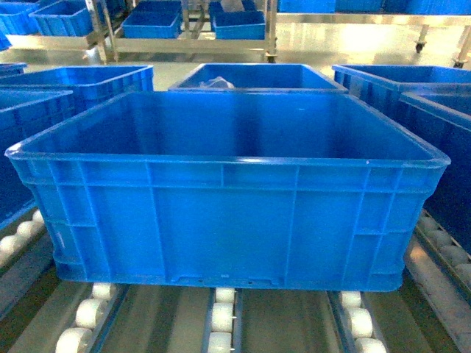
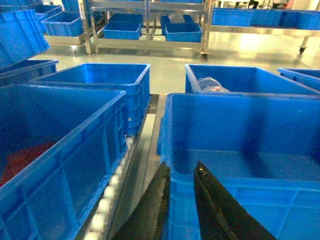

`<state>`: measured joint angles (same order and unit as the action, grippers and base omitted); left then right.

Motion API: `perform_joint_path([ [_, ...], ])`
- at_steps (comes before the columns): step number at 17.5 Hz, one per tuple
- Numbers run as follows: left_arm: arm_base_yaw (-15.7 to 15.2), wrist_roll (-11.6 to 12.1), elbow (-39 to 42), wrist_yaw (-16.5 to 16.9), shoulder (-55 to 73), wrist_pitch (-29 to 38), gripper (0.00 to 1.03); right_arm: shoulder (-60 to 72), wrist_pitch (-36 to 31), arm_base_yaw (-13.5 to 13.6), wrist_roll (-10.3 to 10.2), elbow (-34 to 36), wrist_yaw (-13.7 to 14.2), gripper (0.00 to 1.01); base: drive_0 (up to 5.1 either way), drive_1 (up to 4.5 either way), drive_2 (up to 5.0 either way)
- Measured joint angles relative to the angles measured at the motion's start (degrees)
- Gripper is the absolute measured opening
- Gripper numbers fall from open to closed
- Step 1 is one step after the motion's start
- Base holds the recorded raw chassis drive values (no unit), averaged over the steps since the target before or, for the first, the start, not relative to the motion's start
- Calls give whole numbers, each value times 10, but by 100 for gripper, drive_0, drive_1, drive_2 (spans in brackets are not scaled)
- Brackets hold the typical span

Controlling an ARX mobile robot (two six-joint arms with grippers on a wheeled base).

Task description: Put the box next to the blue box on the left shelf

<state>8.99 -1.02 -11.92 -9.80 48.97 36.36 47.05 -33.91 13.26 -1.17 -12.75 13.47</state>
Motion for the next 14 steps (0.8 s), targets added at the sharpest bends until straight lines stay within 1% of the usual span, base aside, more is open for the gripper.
perform_joint_path([
  [1, -6, 0, 12, 8, -15, -4, 4, -15, 5, -12, 2, 14, -10, 5, 0, 0, 0],
  [2, -9, 0, 18, 15, -24, -6, 1, -24, 9, -18, 6, 21, -17, 1, 0, 0, 0],
  [4, -16, 0, 29, 26, -45, -11, 2, -44, 13, -30, 7, 34, -30, 2, 0, 0, 0],
  [7, -24, 1, 40, 32, -64, -20, 2, -64, 20, -40, 8, 44, -40, 2, 0, 0, 0],
  [8, -30, 1, 49, 37, -78, -27, 2, -80, 25, -48, 8, 53, -49, 2, 0, 0, 0],
  [9, -43, 0, 61, 49, -102, -41, 2, -99, 37, -59, 8, 64, -59, 2, 0, 0, 0],
  [10, -81, 1, 71, 90, -126, -54, 2, -123, 49, -68, 8, 75, -70, 2, 0, 0, 0],
  [11, -93, 1, 78, 90, -146, -67, 2, -144, 62, -79, 8, 83, -81, 2, 0, 0, 0],
  [12, -91, 2, 83, 97, -168, -81, 2, -166, 78, -122, 9, 90, -130, 2, 0, 0, 0],
  [13, -89, 2, 90, 97, -190, -97, 2, -187, 92, -137, 9, 97, -128, 2, 0, 0, 0],
  [14, -89, 2, 94, 98, -207, -110, 2, -205, 103, -135, 9, 101, -135, 2, 0, 0, 0],
])
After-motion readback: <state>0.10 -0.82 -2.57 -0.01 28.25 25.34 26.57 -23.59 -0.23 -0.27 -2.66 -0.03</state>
